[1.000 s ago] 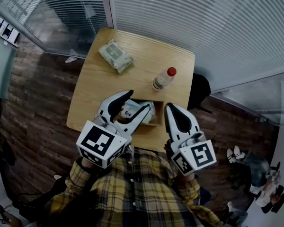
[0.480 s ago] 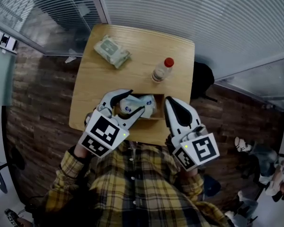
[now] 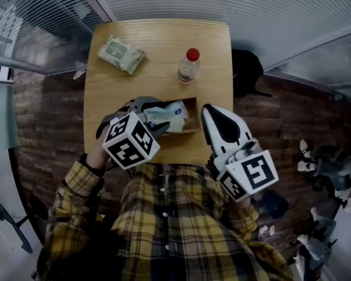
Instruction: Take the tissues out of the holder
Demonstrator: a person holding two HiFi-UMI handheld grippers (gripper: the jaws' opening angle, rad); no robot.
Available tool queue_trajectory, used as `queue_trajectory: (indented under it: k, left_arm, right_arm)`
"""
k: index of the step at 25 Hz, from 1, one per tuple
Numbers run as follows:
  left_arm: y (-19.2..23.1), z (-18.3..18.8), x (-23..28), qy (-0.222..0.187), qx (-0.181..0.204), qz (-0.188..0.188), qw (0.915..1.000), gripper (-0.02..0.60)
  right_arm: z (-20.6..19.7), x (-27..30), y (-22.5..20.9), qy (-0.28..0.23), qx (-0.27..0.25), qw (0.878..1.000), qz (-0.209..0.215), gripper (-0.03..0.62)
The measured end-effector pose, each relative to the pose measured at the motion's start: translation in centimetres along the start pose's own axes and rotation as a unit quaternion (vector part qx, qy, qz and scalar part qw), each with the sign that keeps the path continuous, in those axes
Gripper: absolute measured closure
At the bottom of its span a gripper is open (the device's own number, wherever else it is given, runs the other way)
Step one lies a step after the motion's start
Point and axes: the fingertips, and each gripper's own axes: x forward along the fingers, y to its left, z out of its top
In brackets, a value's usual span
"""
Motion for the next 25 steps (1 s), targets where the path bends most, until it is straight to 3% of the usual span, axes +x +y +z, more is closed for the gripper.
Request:
queue_trajectory:
  k: [4, 11, 21, 25]
  left_arm:
    - [-0.6, -1.7, 2.2, 0.061, 0.051, -0.032, 0.9963, 0.360]
    - [-0.8, -5.2, 4.9, 0.149, 0.120, -0.054, 0.9800, 0.362]
    - [-1.4, -7.1, 7.0, 0.199, 0.158, -0.073, 0.9643, 0.362]
    - [-2.1, -8.0, 7.9, 0.214, 0.182, -0.064, 0.9577, 0.362]
  right_arm:
    - [-0.5, -0.8, -0.8, -0.003, 0.012, 1.000, -0.019, 0.582]
    - [-1.5, -1.7, -1.3, -0.005, 0.032, 0.999, -0.039, 0.582]
    - [-2.2, -2.0, -1.6, -0.005, 0.046, 0.997, -0.055, 0.582]
    - [-2.5, -2.3, -1.2, -0.004, 0.048, 0.997, -0.053, 0.582]
